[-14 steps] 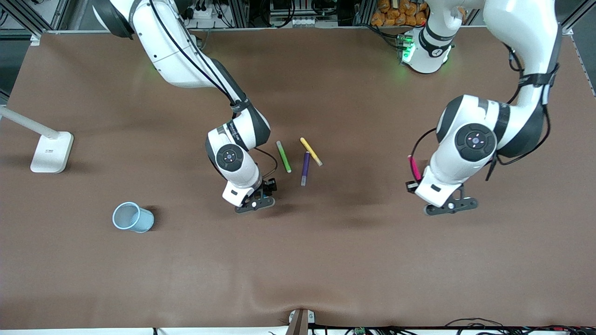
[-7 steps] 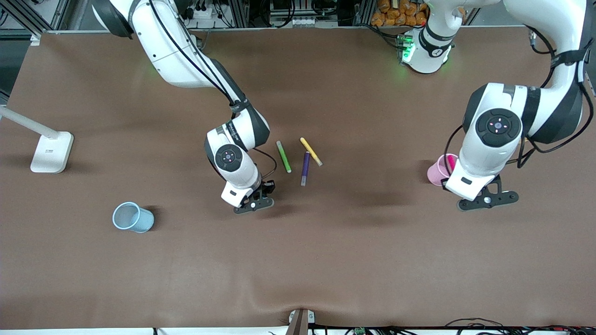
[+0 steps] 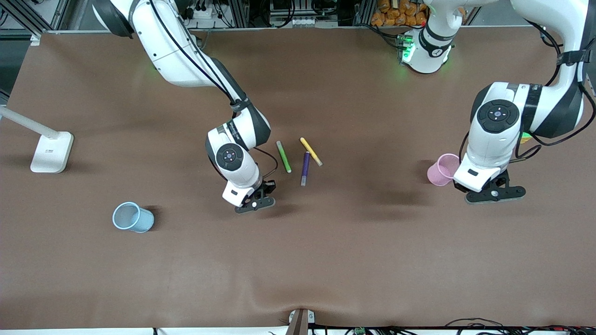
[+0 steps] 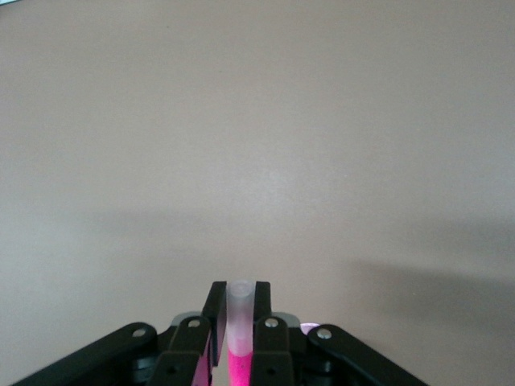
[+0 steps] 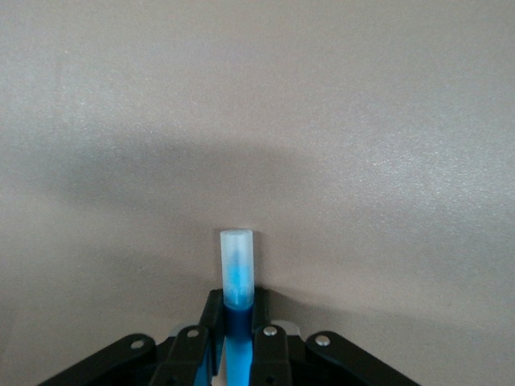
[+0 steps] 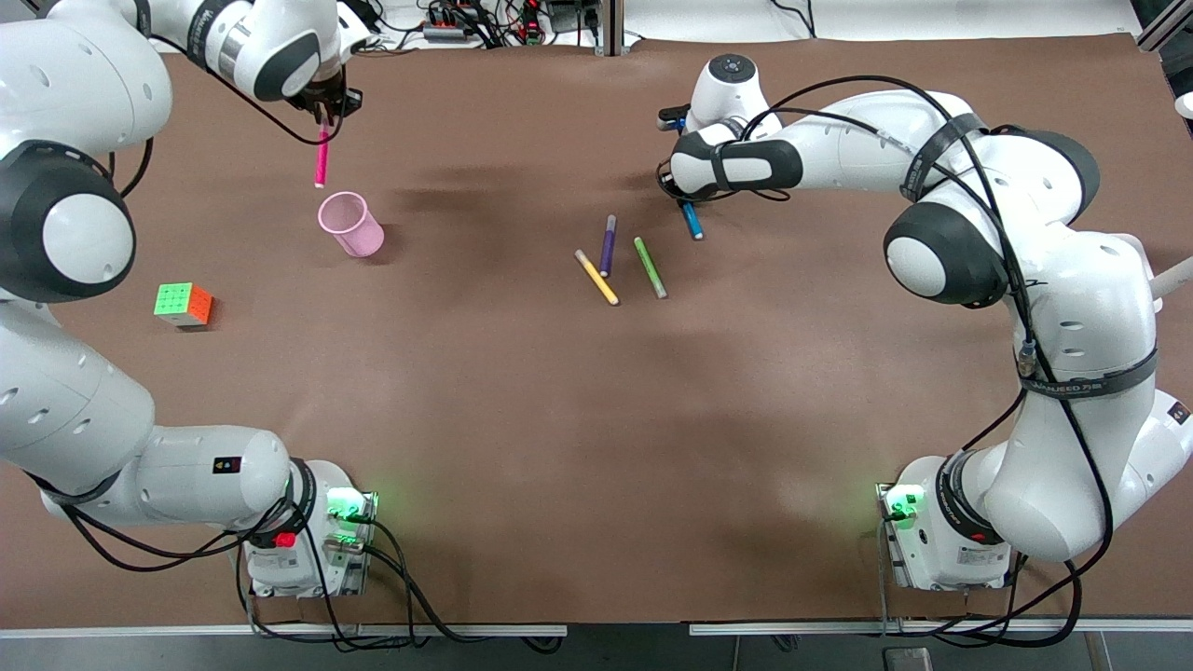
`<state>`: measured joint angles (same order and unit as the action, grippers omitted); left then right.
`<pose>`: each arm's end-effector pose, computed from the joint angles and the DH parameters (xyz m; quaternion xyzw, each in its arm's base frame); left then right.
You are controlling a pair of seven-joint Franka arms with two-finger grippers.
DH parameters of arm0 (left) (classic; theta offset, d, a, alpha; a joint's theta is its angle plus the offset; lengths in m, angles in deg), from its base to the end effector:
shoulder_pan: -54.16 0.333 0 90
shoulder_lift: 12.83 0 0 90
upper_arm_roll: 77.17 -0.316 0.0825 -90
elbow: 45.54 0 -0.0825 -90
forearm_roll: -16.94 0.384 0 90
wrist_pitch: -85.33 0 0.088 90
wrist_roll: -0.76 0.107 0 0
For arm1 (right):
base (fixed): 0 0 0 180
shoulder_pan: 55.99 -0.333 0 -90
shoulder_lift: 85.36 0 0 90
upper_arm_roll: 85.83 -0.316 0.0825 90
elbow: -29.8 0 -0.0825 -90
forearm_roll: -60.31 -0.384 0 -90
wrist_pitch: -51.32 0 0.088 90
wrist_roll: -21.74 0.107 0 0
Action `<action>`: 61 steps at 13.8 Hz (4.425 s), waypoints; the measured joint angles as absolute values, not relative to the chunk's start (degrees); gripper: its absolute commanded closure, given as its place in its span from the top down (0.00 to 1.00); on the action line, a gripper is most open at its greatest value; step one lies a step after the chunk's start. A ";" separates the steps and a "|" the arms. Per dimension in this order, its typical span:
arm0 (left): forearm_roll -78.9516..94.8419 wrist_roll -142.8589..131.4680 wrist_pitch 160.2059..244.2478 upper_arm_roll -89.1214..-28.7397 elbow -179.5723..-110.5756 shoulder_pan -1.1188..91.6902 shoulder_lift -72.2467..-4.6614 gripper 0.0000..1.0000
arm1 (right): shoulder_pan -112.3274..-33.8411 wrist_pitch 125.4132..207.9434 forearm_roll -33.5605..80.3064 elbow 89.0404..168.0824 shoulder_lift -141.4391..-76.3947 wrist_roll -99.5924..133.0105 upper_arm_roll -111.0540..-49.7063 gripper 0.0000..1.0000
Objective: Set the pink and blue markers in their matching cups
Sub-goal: 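Lift the pink marker over the pink cup with the left gripper, then carry the blue marker to the blue cup while the left gripper lowers, then release the pink marker into the pink cup and raise the left gripper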
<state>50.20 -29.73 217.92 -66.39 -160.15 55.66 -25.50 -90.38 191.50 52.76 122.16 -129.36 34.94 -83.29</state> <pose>0.5990 -0.0832 0.3622 -0.9785 0.0001 -0.1146 0.1714 0.5912 0.3722 0.1816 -0.9918 -0.1199 -0.0205 0.0396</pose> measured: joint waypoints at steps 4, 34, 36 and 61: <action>53.70 -35.12 221.02 -65.71 -164.10 55.44 -24.45 0.00 | -89.97 182.05 57.34 117.77 -129.13 34.88 -82.45 0.00; 71.48 -51.88 224.85 -63.16 -163.88 55.58 -25.96 1.00 | -82.07 156.85 88.98 110.60 -126.66 -25.13 -66.03 0.00; 69.80 -48.09 224.85 -63.17 -162.36 55.67 -25.95 1.00 | -80.77 160.26 88.99 113.10 -126.89 -25.10 -66.01 0.00; 21.48 -8.33 167.06 -69.89 -130.50 52.42 -17.08 1.00 | -81.79 161.93 89.09 117.08 -122.21 -15.70 -65.47 1.00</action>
